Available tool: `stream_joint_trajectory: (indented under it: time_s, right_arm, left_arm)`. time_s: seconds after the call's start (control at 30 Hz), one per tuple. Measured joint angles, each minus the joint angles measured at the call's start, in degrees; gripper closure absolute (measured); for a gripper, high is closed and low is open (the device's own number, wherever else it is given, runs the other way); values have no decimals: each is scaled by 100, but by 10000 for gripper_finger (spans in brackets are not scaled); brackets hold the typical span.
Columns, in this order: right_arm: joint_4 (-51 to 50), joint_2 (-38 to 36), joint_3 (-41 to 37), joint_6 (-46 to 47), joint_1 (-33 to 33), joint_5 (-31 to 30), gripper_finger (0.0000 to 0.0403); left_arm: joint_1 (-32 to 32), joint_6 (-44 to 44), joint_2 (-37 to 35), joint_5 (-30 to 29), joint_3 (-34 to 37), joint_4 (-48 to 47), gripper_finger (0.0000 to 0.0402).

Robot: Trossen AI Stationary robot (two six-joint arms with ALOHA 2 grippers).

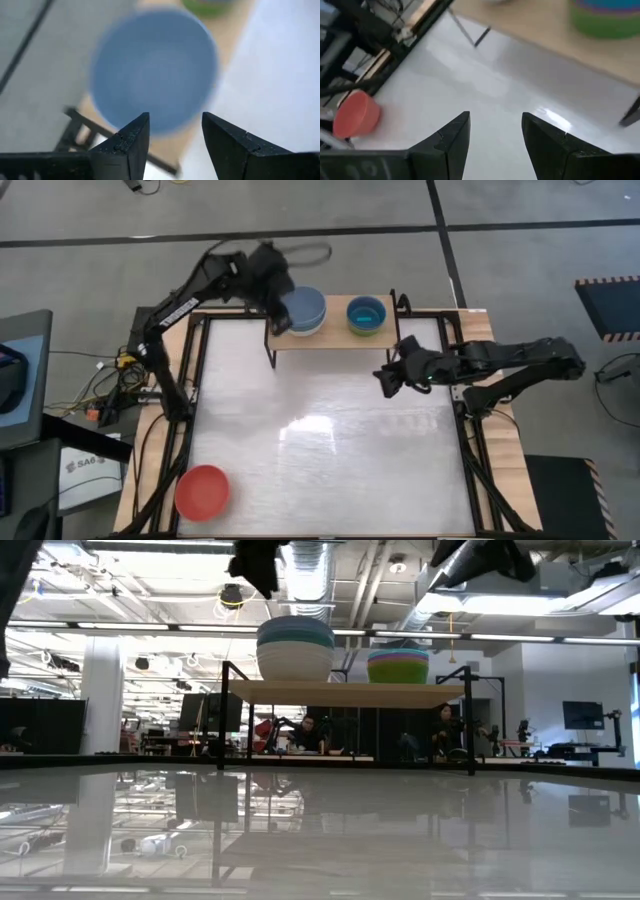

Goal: Place and stack bowls onto a shelf
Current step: Stack the large orange bowl on top of the large light blue bowl on the shelf

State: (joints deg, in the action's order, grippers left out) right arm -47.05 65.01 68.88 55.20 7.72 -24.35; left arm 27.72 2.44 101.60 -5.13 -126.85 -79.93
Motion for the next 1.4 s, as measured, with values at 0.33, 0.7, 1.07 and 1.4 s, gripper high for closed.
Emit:
stream_joint_trajectory:
  time_s: [0.33,0.7,1.07,1.4]
  right_arm:
    - [36,1064,-2,178,682,336,196]
    - [833,1618,0,-247,984,548,196]
    - [975,1291,4,-314,1007,681,196]
    - [979,1249,4,-317,953,646,196]
  left_arm:
    - [-1874,-909,-2337,496,3406,131,235]
    - [-4415,-3318,-4729,1949,7035,1319,235]
    - [-6485,-4827,-4607,1942,8750,3180,235]
    - [-6975,-5151,-3930,1335,8883,3089,245]
